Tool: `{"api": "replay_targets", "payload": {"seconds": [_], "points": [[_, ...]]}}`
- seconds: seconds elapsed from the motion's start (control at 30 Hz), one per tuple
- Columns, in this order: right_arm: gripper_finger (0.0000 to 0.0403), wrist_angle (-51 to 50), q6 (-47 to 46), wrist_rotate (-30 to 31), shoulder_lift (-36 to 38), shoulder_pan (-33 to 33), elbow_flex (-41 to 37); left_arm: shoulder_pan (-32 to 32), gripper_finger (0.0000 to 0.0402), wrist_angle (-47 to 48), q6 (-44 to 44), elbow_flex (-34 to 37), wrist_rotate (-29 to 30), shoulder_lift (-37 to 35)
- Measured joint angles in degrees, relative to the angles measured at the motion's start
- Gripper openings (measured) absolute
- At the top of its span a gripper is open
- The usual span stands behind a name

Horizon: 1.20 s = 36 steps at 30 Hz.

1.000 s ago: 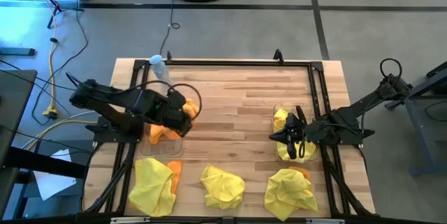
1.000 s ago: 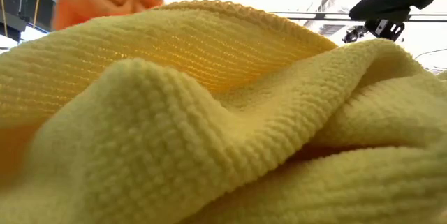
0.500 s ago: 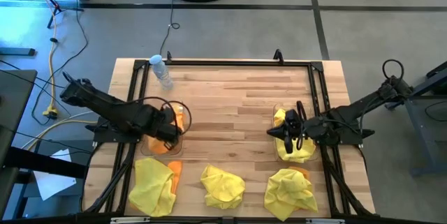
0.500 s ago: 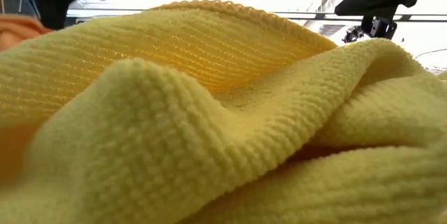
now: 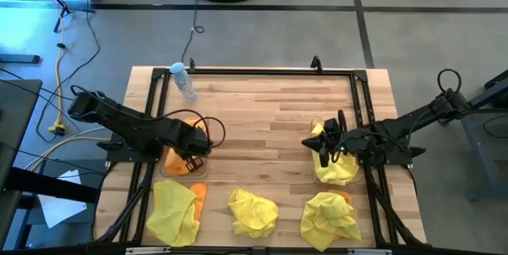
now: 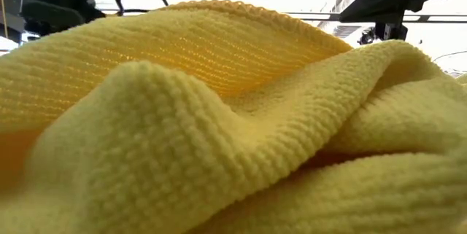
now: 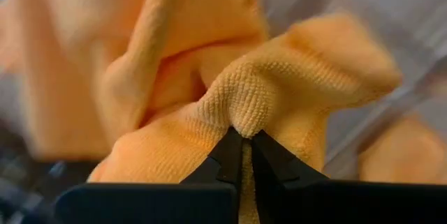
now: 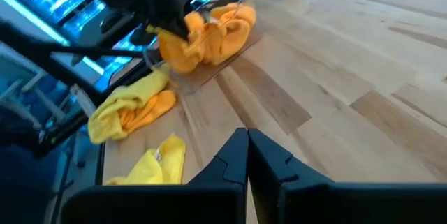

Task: Sort microfiber towel by color & place in baskets
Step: Put the orange towel into the left transparent bin, then put the yellow towel into the right transparent bin

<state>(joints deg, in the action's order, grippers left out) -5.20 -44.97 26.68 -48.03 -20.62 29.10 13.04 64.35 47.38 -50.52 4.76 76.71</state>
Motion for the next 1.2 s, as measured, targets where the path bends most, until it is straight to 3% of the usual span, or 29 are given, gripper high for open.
{"api": "replay_targets", "payload": {"seconds": [0.2, 0.57, 0.97, 1.2], "points": [[0.0000, -0.01, -1.25, 0.26, 0.00, 0.76, 0.00, 0.00, 0.0038, -6.07, -1.04, 0.87, 0.60, 0.00], [0.0000, -0.05, -1.32, 0.32, -0.02, 0.76, 0.00, 0.00, 0.0140, 0.82, -4.05, -1.49, -0.64, -0.16], [0.0000, -0.07, -1.10, 1.28, -0.02, 0.76, 0.02, 0.11, 0.0141, 5.22, -3.59, -6.30, -0.79, -5.05], [0.0000, -0.07, -1.49, 1.26, -0.02, 0.76, 0.02, 0.11, 0.0140, 4.14, -7.39, -6.26, -0.15, -3.87]]}}
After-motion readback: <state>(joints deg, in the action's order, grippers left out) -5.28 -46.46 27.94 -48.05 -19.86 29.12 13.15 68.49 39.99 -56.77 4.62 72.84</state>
